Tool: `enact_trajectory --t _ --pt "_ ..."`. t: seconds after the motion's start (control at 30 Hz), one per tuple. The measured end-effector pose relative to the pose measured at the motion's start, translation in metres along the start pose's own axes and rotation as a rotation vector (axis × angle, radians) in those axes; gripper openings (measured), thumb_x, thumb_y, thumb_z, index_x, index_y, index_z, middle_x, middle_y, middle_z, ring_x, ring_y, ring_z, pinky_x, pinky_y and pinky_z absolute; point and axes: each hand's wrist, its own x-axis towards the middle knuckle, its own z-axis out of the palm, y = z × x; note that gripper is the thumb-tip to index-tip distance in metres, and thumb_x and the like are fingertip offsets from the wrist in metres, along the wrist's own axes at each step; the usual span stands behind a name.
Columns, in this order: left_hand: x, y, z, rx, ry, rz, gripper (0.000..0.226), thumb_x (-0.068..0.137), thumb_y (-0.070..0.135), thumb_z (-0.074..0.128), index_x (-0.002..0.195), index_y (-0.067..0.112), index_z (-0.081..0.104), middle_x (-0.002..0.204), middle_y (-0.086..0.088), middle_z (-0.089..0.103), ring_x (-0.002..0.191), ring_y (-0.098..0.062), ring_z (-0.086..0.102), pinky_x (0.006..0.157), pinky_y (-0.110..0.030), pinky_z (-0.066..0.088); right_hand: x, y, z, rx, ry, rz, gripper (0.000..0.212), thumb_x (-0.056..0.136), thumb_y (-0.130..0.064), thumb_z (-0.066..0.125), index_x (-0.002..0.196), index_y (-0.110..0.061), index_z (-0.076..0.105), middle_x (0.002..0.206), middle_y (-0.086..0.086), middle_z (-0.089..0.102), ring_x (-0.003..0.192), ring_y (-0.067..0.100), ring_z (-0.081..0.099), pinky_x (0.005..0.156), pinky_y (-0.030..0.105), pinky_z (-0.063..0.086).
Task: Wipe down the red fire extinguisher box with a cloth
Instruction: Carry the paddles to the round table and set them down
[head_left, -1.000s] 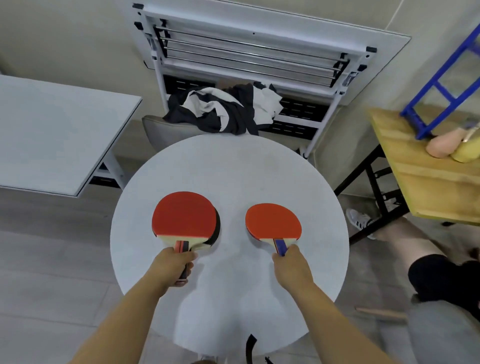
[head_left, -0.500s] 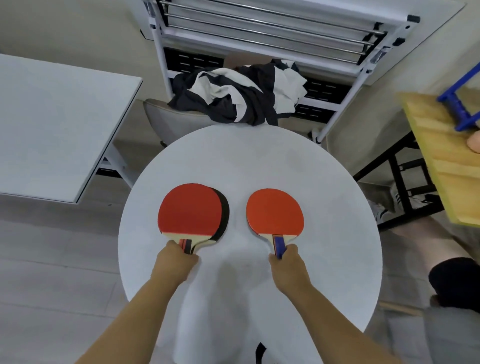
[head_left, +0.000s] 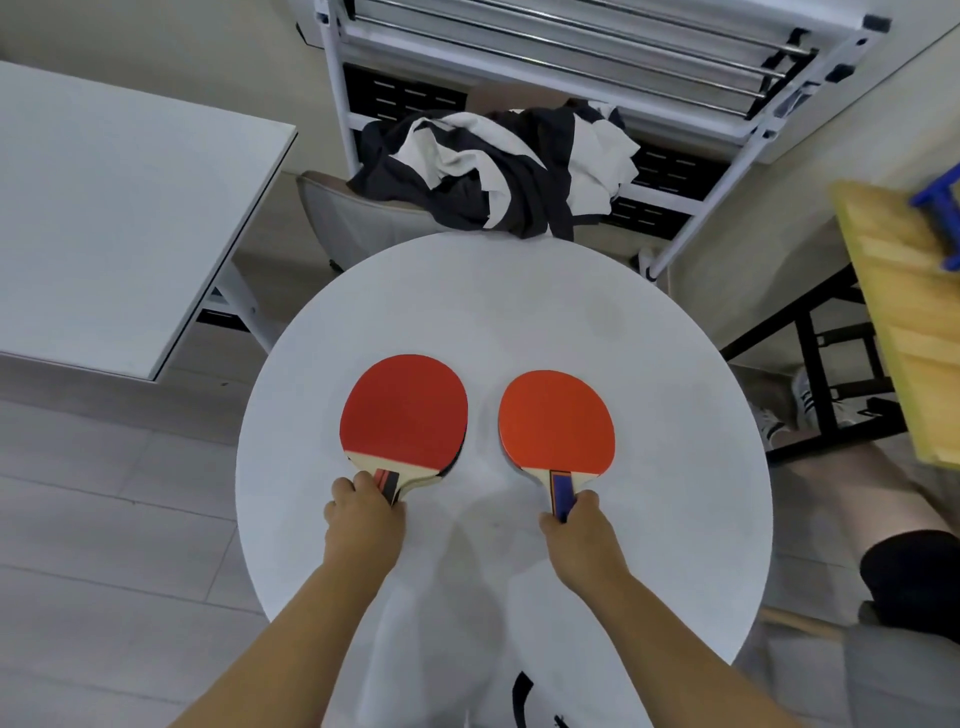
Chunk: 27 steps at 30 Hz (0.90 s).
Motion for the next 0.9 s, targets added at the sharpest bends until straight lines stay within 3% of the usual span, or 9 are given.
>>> enact_trajectory --t 0.13,0.3,0.37,0.47,0.6,0.67,0.77,0.83,0.9 --pt "-0.003 0.002 0.005 0.054 0.018 0.017 0.035 0.092 0.024 0.051 0.116 -0.001 0.041 0.116 -0.016 0.04 0.103 -0.032 0.043 0.082 -0.04 0.042 -0.001 -0.001 0.001 0.037 -0.04 -0.014 0.021 0.092 -0.022 0.055 0.1 -0.009 0.04 0.076 0.001 0.049 0.063 0.018 0.053 0.054 0.029 0.043" --pt "-0.003 0.004 0.003 0.096 0.0 0.007 0.044 0.091 0.032 0.054 0.119 0.001 0.041 0.117 -0.014 0.04 0.106 -0.032 0.044 0.084 -0.041 0.044 -0.002 -0.004 0.002 0.083 -0.102 -0.043 0.023 0.09 -0.022 0.06 0.103 -0.008 0.046 0.08 0.001 0.051 0.066 0.013 0.052 0.055 0.023 0.042" --pt "-0.007 0.003 -0.001 0.091 0.004 -0.005 0.05 0.088 0.04 0.056 0.118 0.003 0.042 0.115 -0.013 0.04 0.105 -0.031 0.043 0.084 -0.042 0.043 -0.004 -0.007 0.002 0.148 -0.093 -0.071 0.024 0.09 -0.022 0.062 0.101 -0.004 0.051 0.082 0.006 0.054 0.069 0.018 0.055 0.061 0.029 0.051" --pt "-0.013 0.002 -0.009 0.074 0.135 -0.002 0.059 0.084 0.048 0.059 0.12 0.005 0.043 0.116 -0.014 0.038 0.105 -0.034 0.04 0.083 -0.044 0.041 -0.011 -0.012 0.003 0.346 -0.101 -0.13 0.016 0.09 -0.018 0.063 0.093 -0.003 0.057 0.084 0.013 0.06 0.078 0.03 0.064 0.077 0.041 0.058" --pt "-0.013 0.006 -0.025 -0.164 0.154 0.052 0.055 0.087 0.054 0.051 0.123 0.013 0.051 0.122 -0.009 0.047 0.112 -0.031 0.045 0.092 -0.044 0.04 -0.024 -0.025 0.014 0.435 -0.175 -0.202 0.019 0.085 -0.018 0.069 0.098 -0.018 0.055 0.101 0.011 0.063 0.092 0.034 0.066 0.084 0.049 0.055" --pt "-0.014 0.01 -0.032 -0.353 0.039 0.109 0.047 0.088 0.057 0.046 0.111 0.017 0.058 0.105 -0.001 0.059 0.1 -0.023 0.055 0.083 -0.037 0.046 -0.03 -0.034 0.022 0.449 -0.231 -0.23 0.022 0.086 -0.016 0.069 0.1 -0.016 0.053 0.104 0.014 0.061 0.09 0.034 0.066 0.083 0.047 0.056" --pt "-0.018 0.017 -0.042 -0.505 -0.085 0.122 0.04 0.089 0.055 0.046 0.095 0.018 0.06 0.085 0.005 0.062 0.077 -0.01 0.056 0.062 -0.025 0.039 -0.039 -0.05 0.032 0.442 -0.328 -0.266 0.024 0.088 -0.016 0.066 0.106 -0.007 0.052 0.099 0.011 0.061 0.078 0.023 0.067 0.081 0.04 0.057" --pt "-0.017 0.018 -0.044 -0.512 -0.088 0.117 0.035 0.088 0.048 0.054 0.089 0.014 0.06 0.081 -0.002 0.064 0.07 -0.016 0.058 0.061 -0.029 0.043 -0.042 -0.056 0.039 0.369 -0.365 -0.283 0.026 0.089 -0.02 0.065 0.107 -0.009 0.051 0.099 0.007 0.061 0.082 0.022 0.068 0.083 0.038 0.057" --pt "-0.016 0.017 -0.046 -0.557 -0.075 0.101 0.025 0.089 0.037 0.059 0.088 0.011 0.062 0.081 -0.006 0.068 0.074 -0.022 0.064 0.069 -0.035 0.051 -0.044 -0.061 0.045 0.285 -0.386 -0.298 0.024 0.089 -0.023 0.065 0.107 -0.015 0.051 0.1 0.002 0.061 0.089 0.023 0.067 0.084 0.036 0.057"
